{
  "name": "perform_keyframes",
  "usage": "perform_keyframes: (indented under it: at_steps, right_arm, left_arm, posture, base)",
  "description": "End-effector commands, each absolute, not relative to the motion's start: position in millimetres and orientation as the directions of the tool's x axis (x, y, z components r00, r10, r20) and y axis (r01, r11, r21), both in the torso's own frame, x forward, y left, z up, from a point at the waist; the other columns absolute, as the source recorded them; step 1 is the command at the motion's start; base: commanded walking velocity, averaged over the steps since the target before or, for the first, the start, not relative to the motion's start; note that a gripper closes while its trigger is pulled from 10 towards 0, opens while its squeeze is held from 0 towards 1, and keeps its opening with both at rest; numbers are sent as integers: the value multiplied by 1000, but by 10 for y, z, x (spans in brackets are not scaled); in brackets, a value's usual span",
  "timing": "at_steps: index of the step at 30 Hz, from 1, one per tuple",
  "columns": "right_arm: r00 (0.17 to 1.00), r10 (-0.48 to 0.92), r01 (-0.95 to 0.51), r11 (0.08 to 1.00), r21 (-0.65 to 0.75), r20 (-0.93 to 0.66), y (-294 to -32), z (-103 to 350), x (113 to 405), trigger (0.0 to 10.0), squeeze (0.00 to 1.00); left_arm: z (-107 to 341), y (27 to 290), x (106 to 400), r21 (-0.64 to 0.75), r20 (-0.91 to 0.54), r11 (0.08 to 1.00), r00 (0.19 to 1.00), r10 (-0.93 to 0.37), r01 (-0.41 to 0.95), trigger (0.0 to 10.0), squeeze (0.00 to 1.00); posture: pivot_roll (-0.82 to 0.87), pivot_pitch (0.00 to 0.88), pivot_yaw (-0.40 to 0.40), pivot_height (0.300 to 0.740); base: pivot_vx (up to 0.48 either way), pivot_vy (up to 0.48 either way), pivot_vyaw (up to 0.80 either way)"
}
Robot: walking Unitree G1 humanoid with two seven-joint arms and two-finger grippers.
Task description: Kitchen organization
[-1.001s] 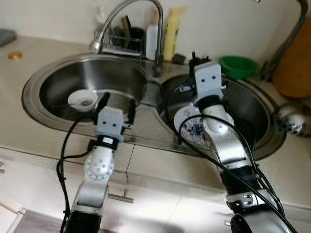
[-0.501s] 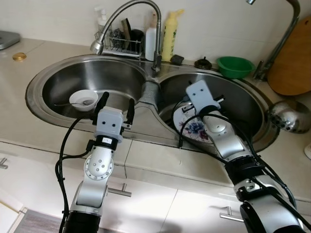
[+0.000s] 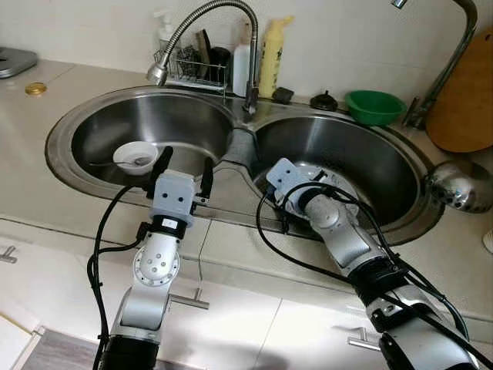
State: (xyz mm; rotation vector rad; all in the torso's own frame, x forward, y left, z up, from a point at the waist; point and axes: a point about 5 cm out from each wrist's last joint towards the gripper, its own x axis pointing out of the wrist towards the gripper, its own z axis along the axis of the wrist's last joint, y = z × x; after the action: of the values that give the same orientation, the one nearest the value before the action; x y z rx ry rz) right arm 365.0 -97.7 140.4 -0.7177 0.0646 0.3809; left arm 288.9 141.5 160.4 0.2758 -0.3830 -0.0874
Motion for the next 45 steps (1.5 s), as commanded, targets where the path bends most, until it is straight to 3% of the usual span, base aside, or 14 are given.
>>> perform_keyframes:
  at_steps: [1, 12, 16, 20, 36, 37, 38, 45]
  right_arm:
    - [934, 295, -356, 721, -594, -201, -1049, 1365, 3637, 10000, 1000]
    - [964, 254, -203, 893, -401, 78, -1092, 1796, 3662, 10000, 1000]
    - [955, 179, -134, 972, -194, 236, -1174, 2043, 3618, 10000, 1000]
    - [940, 114, -102, 993, -55, 320, -1272, 2179, 3518, 10000, 1000]
    - [935, 31, -39, 999, 15, 353, -1415, 2217, 3295, 10000, 1000]
    - [939, 16, -23, 1000, 18, 344, -1422, 2217, 3288, 10000, 667]
    - [941, 6, -13, 1000, 18, 338, -1426, 2217, 3285, 10000, 0]
    - [940, -11, 8, 1000, 11, 342, -1422, 2236, 3244, 10000, 0]
  left_arm:
    - [1582, 1383, 2890, 285, 341, 957, 928, -147, 47, 10000, 0]
    - [1575, 1383, 2884, 281, 340, 959, 929, -143, 45, 10000, 0]
    - [1572, 1380, 2879, 273, 341, 961, 929, -142, 46, 10000, 0]
    - [1557, 1370, 2877, 267, 327, 963, 935, -137, 47, 10000, 0]
    - [1575, 1358, 2880, 253, 333, 966, 931, -147, 62, 10000, 0]
    - [1578, 1360, 2883, 251, 334, 966, 931, -146, 62, 10000, 0]
    - [1579, 1361, 2883, 249, 335, 967, 931, -146, 62, 10000, 0]
    - [1589, 1372, 2885, 245, 337, 968, 931, -142, 59, 10000, 0]
  posture:
    - [123, 0, -74, 740]
    - [119, 0, -75, 740]
    - [116, 0, -75, 740]
    - [113, 0, -76, 740]
    - [104, 0, -72, 740]
    - [104, 0, -73, 740]
    - [104, 0, -73, 740]
    - [106, 0, -75, 740]
  base:
    - [0, 0, 0]
    - [0, 0, 0]
    - [0, 0, 0]
    - [0, 0, 0]
    - [0, 0, 0]
    - [0, 0, 0]
    - [0, 0, 0]
    - [0, 0, 0]
